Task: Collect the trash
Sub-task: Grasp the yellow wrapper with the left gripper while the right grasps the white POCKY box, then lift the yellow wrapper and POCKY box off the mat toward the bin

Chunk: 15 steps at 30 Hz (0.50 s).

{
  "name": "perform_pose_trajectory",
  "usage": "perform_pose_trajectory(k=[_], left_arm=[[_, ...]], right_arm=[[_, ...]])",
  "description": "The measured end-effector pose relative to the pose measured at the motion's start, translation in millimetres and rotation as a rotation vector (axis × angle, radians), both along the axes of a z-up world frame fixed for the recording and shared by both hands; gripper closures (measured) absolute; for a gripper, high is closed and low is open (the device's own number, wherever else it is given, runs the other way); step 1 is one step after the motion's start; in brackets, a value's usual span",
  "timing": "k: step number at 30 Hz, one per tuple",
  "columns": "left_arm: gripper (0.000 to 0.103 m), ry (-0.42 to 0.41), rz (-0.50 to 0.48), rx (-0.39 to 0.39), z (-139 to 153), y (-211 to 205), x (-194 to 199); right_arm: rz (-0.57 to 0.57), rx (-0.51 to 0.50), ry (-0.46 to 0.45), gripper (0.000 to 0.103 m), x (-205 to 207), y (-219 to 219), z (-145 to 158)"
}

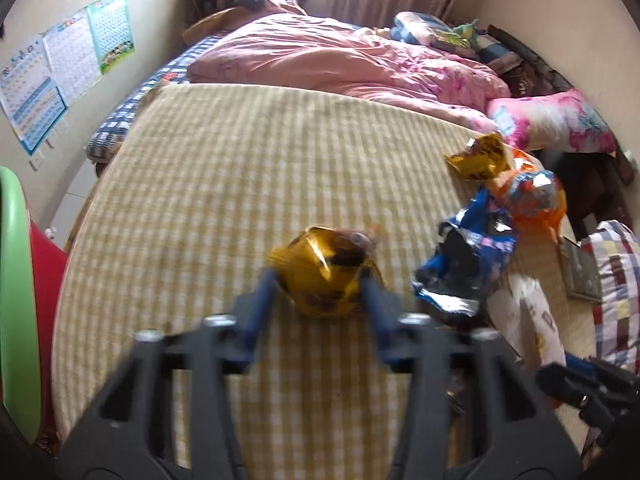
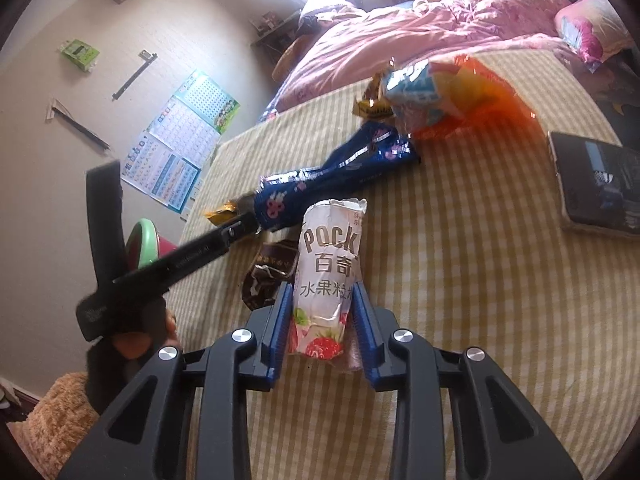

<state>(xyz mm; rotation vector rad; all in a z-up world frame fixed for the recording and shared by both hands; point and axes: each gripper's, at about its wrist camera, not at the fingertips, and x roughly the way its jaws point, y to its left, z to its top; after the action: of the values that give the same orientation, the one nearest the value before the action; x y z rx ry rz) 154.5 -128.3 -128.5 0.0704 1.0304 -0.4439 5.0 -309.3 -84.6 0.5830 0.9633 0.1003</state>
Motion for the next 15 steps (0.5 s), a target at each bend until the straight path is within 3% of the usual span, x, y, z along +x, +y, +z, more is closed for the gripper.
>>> perform_pose_trajectory(k=[8,15], left_arm=[[0.077,-0.045,0.073,-0.081,20.6,40.8,-41.8],[0.076,-0.077,0.079,-0.044,31.5,65.6,-86.2]], right_arm=[[0.04,-0.029,-0.072,0.073,-2.9,13.0,25.9],[0.161,-0.084,-0.113,0.073,-4.4,50.8,41.2]])
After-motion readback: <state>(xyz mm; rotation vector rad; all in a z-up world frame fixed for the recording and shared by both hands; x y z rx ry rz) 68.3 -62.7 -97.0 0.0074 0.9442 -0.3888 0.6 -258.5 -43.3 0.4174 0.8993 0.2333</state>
